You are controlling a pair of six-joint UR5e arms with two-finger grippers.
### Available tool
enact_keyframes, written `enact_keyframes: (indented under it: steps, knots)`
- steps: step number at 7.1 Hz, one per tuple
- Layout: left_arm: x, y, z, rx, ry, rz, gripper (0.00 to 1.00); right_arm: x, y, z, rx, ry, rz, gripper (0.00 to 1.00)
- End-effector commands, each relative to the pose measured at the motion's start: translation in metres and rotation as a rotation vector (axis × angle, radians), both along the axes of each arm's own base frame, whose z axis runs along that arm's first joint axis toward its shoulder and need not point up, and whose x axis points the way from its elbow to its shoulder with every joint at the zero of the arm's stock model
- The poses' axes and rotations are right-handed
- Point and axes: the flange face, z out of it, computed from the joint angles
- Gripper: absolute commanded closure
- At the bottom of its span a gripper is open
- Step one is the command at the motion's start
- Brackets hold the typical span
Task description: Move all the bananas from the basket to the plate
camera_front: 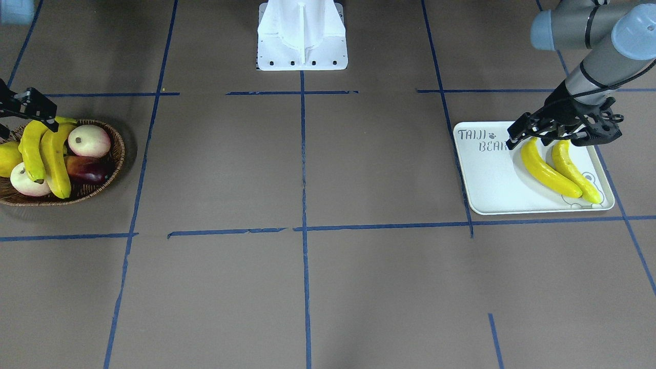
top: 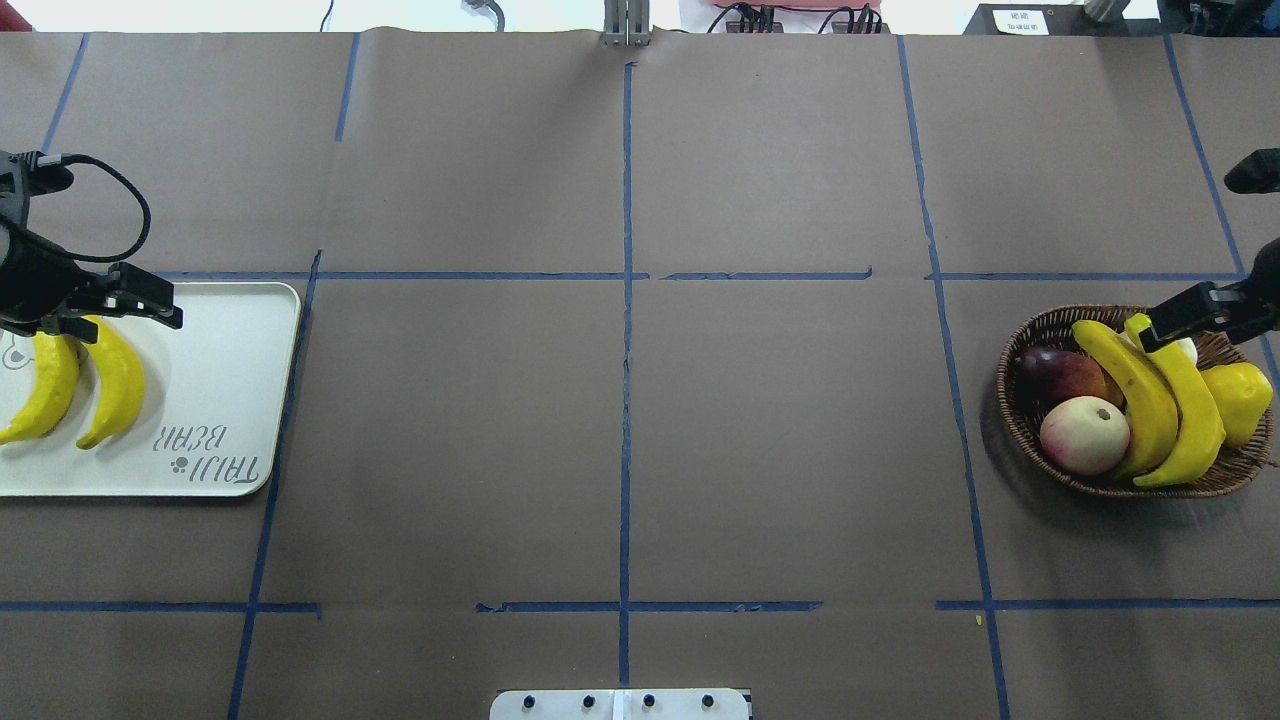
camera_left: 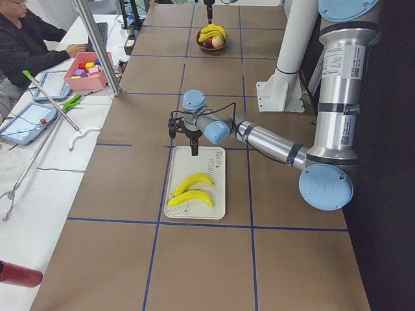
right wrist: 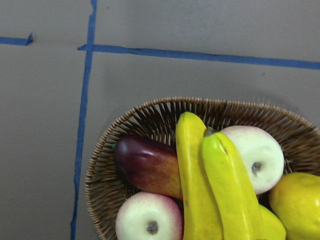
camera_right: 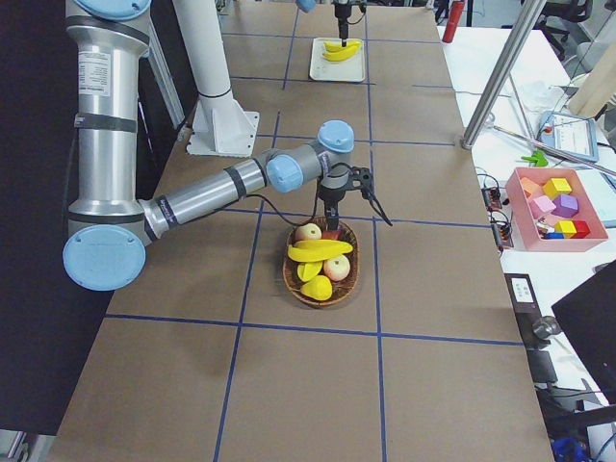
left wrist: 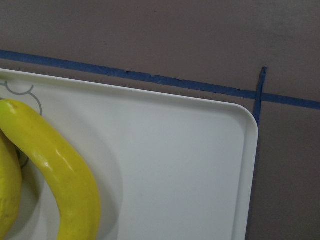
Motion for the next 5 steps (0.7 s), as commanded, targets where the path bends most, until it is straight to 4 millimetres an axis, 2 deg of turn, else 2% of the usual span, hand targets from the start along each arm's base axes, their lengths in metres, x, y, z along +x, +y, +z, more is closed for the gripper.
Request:
enact_keyframes:
  steps: [1, 2, 5]
  knots:
    - [0.002, -0.003, -0.009, 0.003, 0.007, -0.005, 0.01, 0.029, 0.024, 0.061, -0.025, -0.078, 0.013, 0.0]
    - [0.003, -0.004, -0.012, 0.003, 0.01, -0.008, 0.01, 0.026, 0.028, 0.088, -0.041, -0.129, -0.005, 0.0]
    - [0.003, -0.004, -0.015, -0.003, 0.014, -0.017, 0.01, 0.028, 0.038, 0.108, -0.052, -0.144, -0.006, 0.0]
